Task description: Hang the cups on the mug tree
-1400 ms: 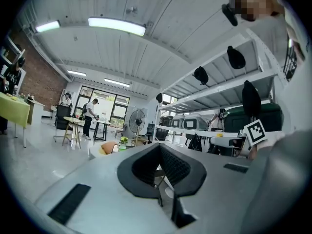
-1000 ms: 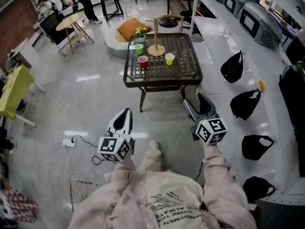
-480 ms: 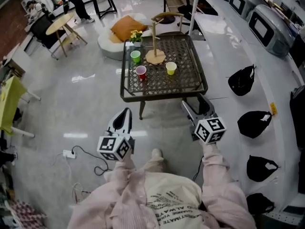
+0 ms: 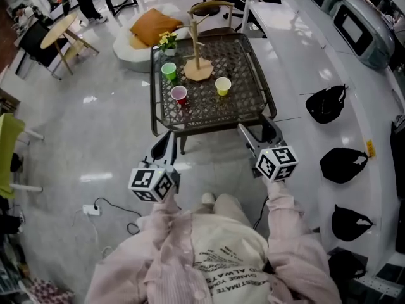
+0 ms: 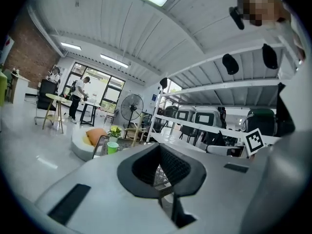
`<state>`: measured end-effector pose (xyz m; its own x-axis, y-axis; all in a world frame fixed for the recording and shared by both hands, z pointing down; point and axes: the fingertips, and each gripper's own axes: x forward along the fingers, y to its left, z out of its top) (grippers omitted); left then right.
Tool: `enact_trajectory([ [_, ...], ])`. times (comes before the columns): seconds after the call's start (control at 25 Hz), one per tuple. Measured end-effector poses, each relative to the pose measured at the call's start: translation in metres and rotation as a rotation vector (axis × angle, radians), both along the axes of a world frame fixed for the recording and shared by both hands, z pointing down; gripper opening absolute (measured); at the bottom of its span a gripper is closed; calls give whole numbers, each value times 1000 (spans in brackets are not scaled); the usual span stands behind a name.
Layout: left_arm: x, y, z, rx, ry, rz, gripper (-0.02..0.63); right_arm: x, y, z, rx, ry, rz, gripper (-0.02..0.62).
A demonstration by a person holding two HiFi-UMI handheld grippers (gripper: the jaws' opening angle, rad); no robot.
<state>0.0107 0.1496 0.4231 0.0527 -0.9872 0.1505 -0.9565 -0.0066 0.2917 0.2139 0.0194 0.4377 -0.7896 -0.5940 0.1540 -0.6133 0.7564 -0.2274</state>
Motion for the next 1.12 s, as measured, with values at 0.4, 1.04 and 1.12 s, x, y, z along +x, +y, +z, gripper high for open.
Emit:
enact_trajectory([
  [0.4,-13,-42,26,-41,55,22,-3,-19,-41,34,-24,68,10,298],
  [1.04,-20,-160,92,-169,163,54,-3,-80,-145,123,-132,225,-115,298],
  [1.12,-18,-173,100,-185,172,59,-3,-87,-155,134,-141,247,-136,298],
])
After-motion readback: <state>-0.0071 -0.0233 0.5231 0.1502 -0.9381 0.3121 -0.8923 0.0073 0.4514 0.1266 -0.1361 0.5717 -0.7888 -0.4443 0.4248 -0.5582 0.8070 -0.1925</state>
